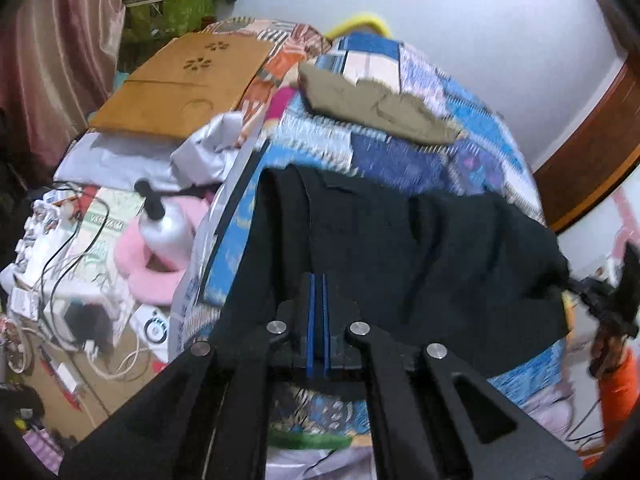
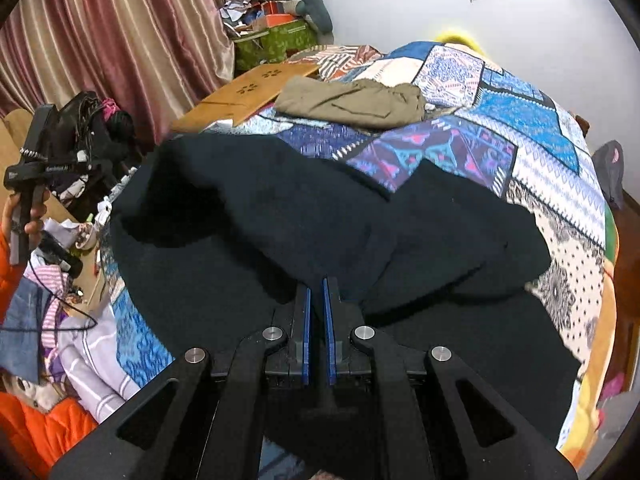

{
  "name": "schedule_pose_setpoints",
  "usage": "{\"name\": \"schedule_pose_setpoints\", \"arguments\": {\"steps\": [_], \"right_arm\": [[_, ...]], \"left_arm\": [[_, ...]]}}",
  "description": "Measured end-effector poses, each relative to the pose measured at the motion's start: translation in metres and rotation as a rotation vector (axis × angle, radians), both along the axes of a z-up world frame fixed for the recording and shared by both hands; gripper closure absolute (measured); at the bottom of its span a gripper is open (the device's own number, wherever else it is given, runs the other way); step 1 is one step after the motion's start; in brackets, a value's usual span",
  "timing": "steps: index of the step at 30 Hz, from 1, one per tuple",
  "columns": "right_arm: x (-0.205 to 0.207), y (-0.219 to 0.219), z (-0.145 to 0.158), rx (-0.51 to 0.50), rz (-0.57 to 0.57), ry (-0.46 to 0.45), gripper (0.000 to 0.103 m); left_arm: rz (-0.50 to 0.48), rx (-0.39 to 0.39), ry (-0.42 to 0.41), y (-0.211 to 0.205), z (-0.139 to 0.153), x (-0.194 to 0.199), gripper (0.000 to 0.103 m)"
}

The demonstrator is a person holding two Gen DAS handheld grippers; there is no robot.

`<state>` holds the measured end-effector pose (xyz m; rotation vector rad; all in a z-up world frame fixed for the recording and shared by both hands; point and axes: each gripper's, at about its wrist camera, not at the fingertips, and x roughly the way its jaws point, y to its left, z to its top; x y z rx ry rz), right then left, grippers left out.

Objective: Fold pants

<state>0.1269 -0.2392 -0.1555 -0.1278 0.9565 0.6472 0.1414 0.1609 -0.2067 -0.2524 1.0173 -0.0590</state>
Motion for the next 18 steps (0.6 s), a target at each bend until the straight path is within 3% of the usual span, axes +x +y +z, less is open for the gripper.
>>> {"name": "schedule_pose_setpoints", "arguments": {"steps": [2, 5, 7, 9, 11, 15, 16, 17, 18], "right_arm": [[-0.005, 0.000, -0.004, -0.012, -0.005, 0.004, 0.097], [-0.010, -0.001, -0.007, -0.014, -0.017, 0.001, 0.097], [-0.010, -0.003, -0.006, 0.002, -0.030, -0.001, 0.097], [-0.012, -0.003, -0.006, 0.017, -0.050, -0.005, 0.097], [-0.013, -0.002, -0.007, 0.022, -0.057, -0.009, 0.097], [-0.016, -0.002, -0.008, 0.019, -0.062, -0.023, 0.097], [-0.016, -0.003, -0.008, 0.025, -0.066, -0.025, 0.097], [-0.016, -0.004, -0.007, 0.031, -0.070, -0.025, 0.097], [-0.016, -0.005, -0.007, 0.038, -0.075, -0.025, 0.097]], "left_arm": [[0.001, 0.040, 0.017, -0.007, -0.010, -0.007, 0.101], [0.002, 0.015, 0.046, -0.010, -0.020, -0.011, 0.098], [0.001, -0.020, 0.059, -0.010, -0.028, -0.010, 0.087], [0.011, -0.032, 0.069, -0.010, -0.035, -0.009, 0.067], [0.027, -0.050, 0.075, -0.010, -0.041, -0.004, 0.064], [0.035, -0.072, 0.117, -0.012, -0.060, 0.008, 0.067], [0.028, -0.062, 0.125, -0.014, -0.064, 0.011, 0.074], [0.030, -0.048, 0.133, -0.015, -0.067, 0.013, 0.089], [0.034, -0.039, 0.138, -0.016, -0.069, 0.015, 0.090]]}}
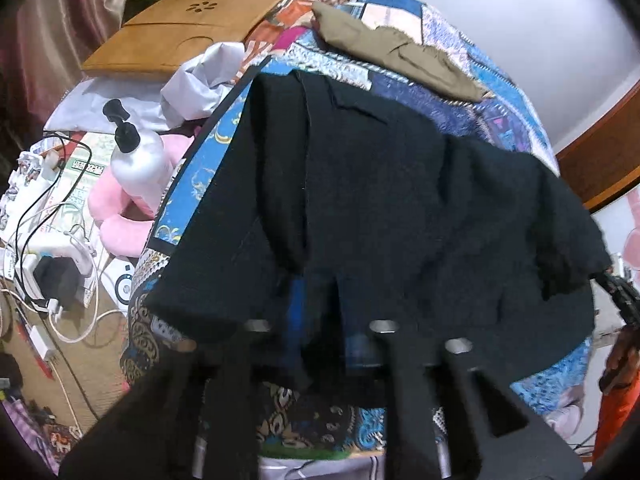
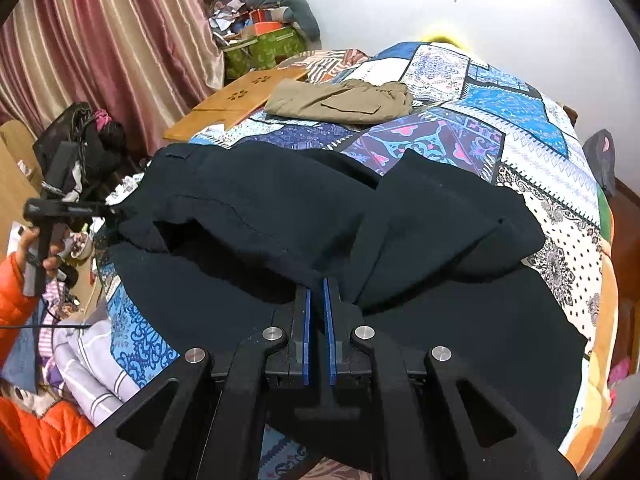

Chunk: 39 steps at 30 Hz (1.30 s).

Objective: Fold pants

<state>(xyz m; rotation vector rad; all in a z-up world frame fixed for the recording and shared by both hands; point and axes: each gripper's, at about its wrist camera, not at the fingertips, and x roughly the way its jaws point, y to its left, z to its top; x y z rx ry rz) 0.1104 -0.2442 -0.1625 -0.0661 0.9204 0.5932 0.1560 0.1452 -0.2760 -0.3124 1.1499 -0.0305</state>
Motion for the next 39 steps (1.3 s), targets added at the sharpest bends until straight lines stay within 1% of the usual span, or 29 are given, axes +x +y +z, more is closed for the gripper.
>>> {"name": "schedule_pose_setpoints", "arguments": {"steps": [1, 2, 6, 8, 10, 12, 15, 18, 22, 24, 26, 28, 30, 31, 32, 34, 35, 36, 37, 38, 39], "right_arm": [[0.000, -0.001, 0.001, 0.006, -0.005, -0.001, 0.097], [0.000, -0.002, 0.002, 0.013, -0.009, -0.001, 0.097], [-0.004, -0.002, 0.006, 0.017, -0.011, -0.011, 0.097], [-0.006, -0.002, 0.008, 0.016, -0.009, -0.016, 0.097], [-0.008, 0.000, 0.008, 0.015, 0.000, -0.010, 0.097], [-0.012, 0.004, 0.004, 0.014, 0.011, 0.001, 0.097], [-0.018, 0.011, -0.005, -0.006, 0.023, 0.011, 0.097], [-0.021, 0.010, -0.010, 0.012, 0.009, 0.038, 0.093], [-0.019, 0.004, -0.003, 0.027, -0.015, 0.068, 0.092], [-0.020, 0.002, 0.004, 0.032, -0.015, 0.072, 0.091], [-0.022, 0.002, 0.014, 0.031, -0.010, 0.056, 0.090], [-0.022, 0.003, 0.023, 0.035, -0.005, 0.044, 0.087], [-0.021, 0.005, 0.031, 0.038, 0.001, 0.033, 0.077], [-0.022, 0.003, 0.037, 0.049, 0.001, 0.017, 0.068], [-0.022, 0.001, 0.042, 0.056, 0.000, 0.002, 0.062], [-0.023, -0.004, 0.050, 0.062, -0.007, -0.021, 0.060], [-0.023, -0.006, 0.054, 0.059, -0.014, -0.035, 0.060], [-0.021, -0.009, 0.057, 0.052, -0.025, -0.047, 0.060], [-0.018, -0.011, 0.059, 0.046, -0.034, -0.056, 0.058], [-0.014, -0.012, 0.061, 0.038, -0.042, -0.064, 0.056], [-0.008, -0.013, 0.062, 0.024, -0.055, -0.073, 0.056]], "left_arm": [[0.003, 0.006, -0.008, -0.001, 0.001, 0.000, 0.092], [0.003, 0.020, -0.019, -0.002, 0.004, -0.001, 0.097], [0.019, 0.094, -0.096, 0.000, 0.033, -0.011, 0.098], [0.035, 0.159, -0.136, 0.005, 0.049, -0.019, 0.098], [0.047, 0.193, -0.146, 0.012, 0.057, -0.025, 0.098], [0.061, 0.176, -0.129, 0.022, 0.052, -0.027, 0.098], [0.077, 0.164, -0.080, 0.029, 0.031, -0.029, 0.098], [0.084, 0.170, -0.067, 0.028, 0.020, -0.029, 0.097], [0.084, 0.199, -0.054, 0.026, 0.025, -0.026, 0.094], [0.079, 0.224, -0.072, 0.023, 0.034, -0.025, 0.094], [0.080, 0.258, -0.102, 0.020, 0.047, -0.025, 0.094], [0.076, 0.253, -0.126, 0.018, 0.057, -0.023, 0.091], [0.074, 0.240, -0.150, 0.015, 0.067, -0.019, 0.086], [0.075, 0.246, -0.164, 0.012, 0.073, -0.016, 0.085], [0.070, 0.250, -0.178, 0.008, 0.078, -0.013, 0.085], [0.048, 0.242, -0.204, -0.001, 0.087, -0.007, 0.084], [0.034, 0.238, -0.217, -0.007, 0.092, -0.002, 0.081], [0.023, 0.238, -0.227, -0.013, 0.095, 0.001, 0.075], [0.006, 0.242, -0.243, -0.021, 0.099, 0.007, 0.072], [-0.006, 0.244, -0.253, -0.027, 0.102, 0.011, 0.067], [-0.025, 0.245, -0.267, -0.036, 0.104, 0.018, 0.064]]}}
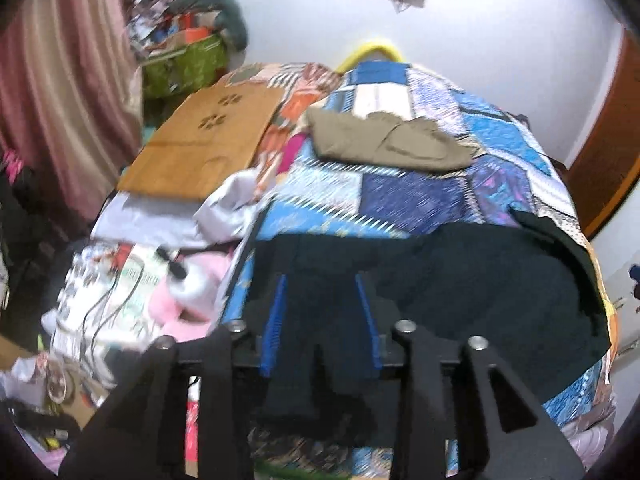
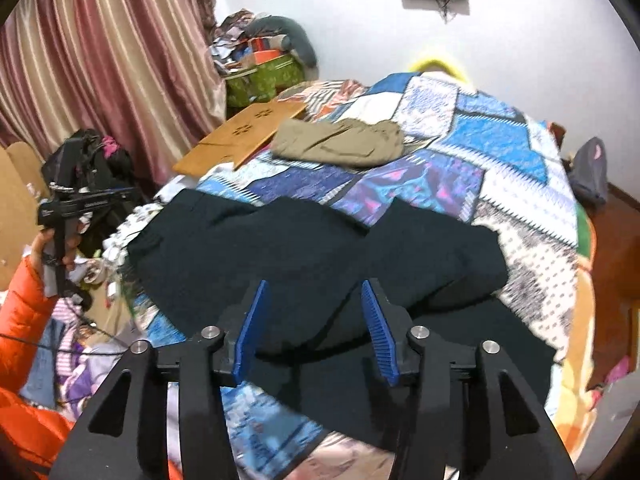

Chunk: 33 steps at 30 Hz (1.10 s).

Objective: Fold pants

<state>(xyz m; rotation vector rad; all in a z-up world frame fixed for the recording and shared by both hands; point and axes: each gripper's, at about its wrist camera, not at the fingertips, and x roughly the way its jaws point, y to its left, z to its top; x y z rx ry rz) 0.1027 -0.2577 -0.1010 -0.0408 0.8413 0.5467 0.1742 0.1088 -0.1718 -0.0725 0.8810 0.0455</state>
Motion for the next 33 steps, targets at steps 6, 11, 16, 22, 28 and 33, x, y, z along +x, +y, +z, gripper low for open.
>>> {"name": "schedule_pose_setpoints", "arguments": {"steps": [6, 11, 16, 22, 28, 33], "right_arm": [[0.049, 0.002, -0.011, -0.046, -0.038, 0.005, 0.056], [0.094, 0.009, -0.037, -0.081, -0.053, 0.076, 0.056], [0.129, 0.018, -0.064, -0.110, -0.061, 0.164, 0.056], [0.156, 0.030, -0.087, -0.201, -0.039, 0.206, 0.056], [0.169, 0.030, -0.103, -0.229, 0.001, 0.264, 0.056], [0.167, 0.023, -0.103, -0.206, -0.021, 0.259, 0.081]], "left_arm": [[-0.076, -0.006, -0.020, -0.041, 0.000, 0.039, 0.055], [-0.126, -0.018, -0.009, -0.071, -0.014, 0.069, 0.048], [-0.188, -0.035, 0.020, -0.100, -0.035, 0.089, 0.048], [-0.254, -0.020, 0.049, -0.126, -0.058, 0.104, 0.048], [-0.287, -0.012, 0.065, -0.137, -0.073, 0.112, 0.048], [-0.286, -0.034, 0.072, -0.135, -0.077, 0.114, 0.048]]}}
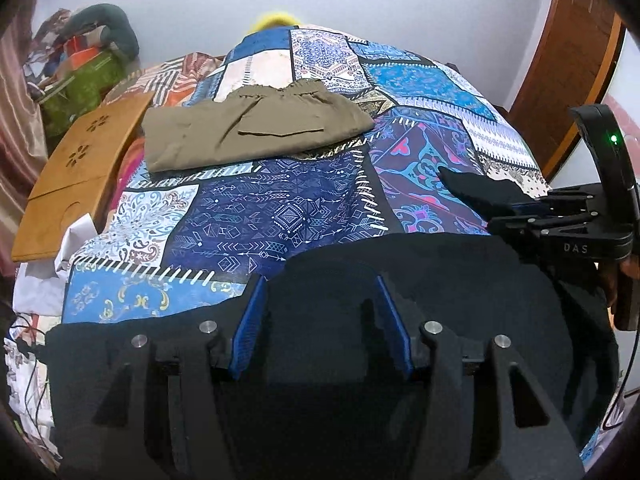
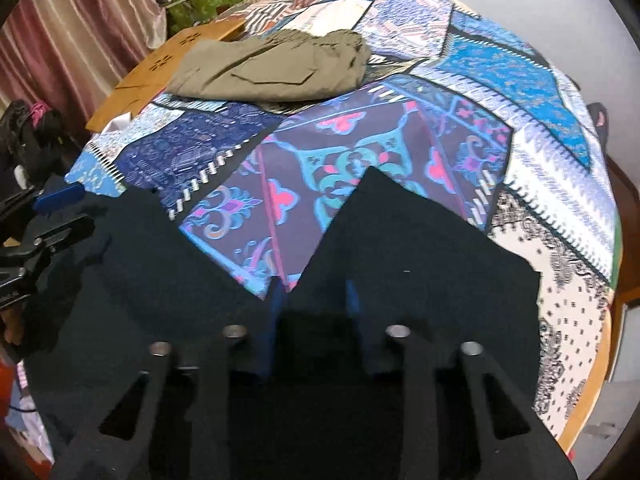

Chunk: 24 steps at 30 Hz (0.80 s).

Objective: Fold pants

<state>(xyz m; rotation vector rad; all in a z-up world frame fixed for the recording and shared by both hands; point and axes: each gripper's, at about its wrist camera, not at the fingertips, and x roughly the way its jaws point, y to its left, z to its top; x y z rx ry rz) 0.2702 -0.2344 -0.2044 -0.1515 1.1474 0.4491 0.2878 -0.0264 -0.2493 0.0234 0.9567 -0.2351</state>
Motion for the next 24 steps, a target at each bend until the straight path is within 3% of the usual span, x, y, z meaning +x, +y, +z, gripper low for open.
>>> {"name": "schedule_pose_setpoints", "arguments": {"steps": [7, 15, 19, 24], "right_arm": [[-0.024, -0.020, 0.032, 0.076, -0.055, -0.100, 0.086], [-0.089, -0.077, 0.089, 0.163, -0.184, -0.250, 0.086], [-0.126, -0.105, 0.088, 0.168, -0.258, -0.272, 0.086], [-0.166, -0.136, 0.059, 0.171, -0.345, -0.221, 0.087]], "left_arm": [[-0.012, 0.002, -0.013, -0.003, 0.013, -0.012, 0.048], [-0.060, -0.008, -0.050, -0.028, 0.039, -0.038, 0.048], [-0.091, -0.010, -0.052, -0.046, 0.045, -0.051, 0.044], [-0.135, -0.006, -0.033, -0.072, 0.043, -0.066, 0.042]]}}
